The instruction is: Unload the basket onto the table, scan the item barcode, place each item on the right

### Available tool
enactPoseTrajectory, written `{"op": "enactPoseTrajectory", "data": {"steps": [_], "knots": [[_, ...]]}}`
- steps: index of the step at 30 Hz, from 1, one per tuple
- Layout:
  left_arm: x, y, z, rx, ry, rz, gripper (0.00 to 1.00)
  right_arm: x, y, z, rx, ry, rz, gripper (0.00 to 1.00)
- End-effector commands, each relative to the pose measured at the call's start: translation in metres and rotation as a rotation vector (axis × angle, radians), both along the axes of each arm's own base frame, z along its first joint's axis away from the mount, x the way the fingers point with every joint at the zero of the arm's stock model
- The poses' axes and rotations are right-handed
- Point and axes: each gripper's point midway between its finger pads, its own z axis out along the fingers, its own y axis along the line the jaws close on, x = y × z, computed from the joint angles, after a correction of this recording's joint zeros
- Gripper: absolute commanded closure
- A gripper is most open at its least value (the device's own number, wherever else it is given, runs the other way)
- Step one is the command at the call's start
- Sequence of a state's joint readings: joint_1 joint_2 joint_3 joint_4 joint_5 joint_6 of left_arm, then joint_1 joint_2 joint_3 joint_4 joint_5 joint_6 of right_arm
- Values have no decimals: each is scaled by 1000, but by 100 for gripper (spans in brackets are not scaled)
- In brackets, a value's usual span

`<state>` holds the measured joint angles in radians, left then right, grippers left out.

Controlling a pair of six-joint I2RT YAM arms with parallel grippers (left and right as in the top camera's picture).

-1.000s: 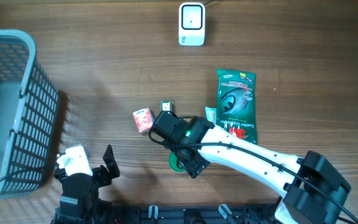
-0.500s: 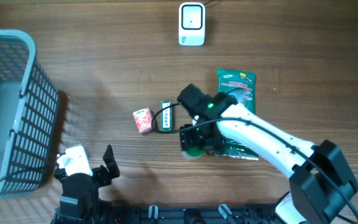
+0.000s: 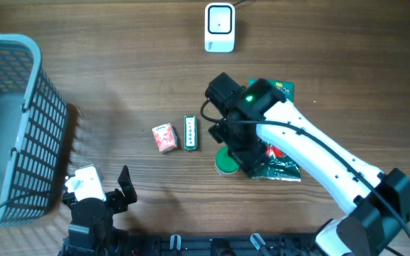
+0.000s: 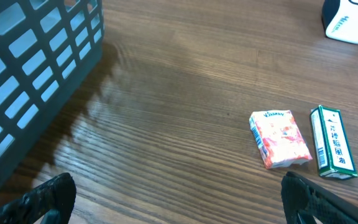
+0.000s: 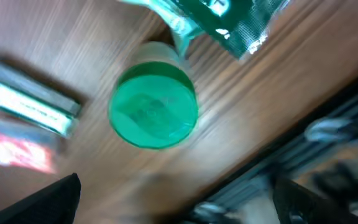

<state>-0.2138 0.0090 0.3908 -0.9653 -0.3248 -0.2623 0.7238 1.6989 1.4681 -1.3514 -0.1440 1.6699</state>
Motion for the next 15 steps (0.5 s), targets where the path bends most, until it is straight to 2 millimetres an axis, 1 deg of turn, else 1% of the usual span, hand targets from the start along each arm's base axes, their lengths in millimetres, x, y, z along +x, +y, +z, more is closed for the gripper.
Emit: {"op": "enactPoseTrajectory", "data": {"steps": [1,3,7,9,11,12,14,15], "knots": [[0,2,-1,-4,-3,14,0,14,1,-25,-53,-67,-275,0],[0,2,-1,-4,-3,15,0,15,8,-43,-10,-63,-276,0],[0,2,-1,-4,-3,15,0,11,5,-74,-10,-65,-272,0],[0,2,-1,-4,-3,15,0,5,2,-84,-8,-51,-251,1],[0,2,-1,-4,-3,14,0,5,5,-87,14,-57,-161,21],[0,2,-1,-3,-3,14,0,7,7,-87,29,-74,-89,21],[0,2,-1,-4,-3,15,0,10,17,-85,93,-115,168,23],[0,2,-1,-4,-3,15,0,8,20,-84,121,-119,279,26]]}}
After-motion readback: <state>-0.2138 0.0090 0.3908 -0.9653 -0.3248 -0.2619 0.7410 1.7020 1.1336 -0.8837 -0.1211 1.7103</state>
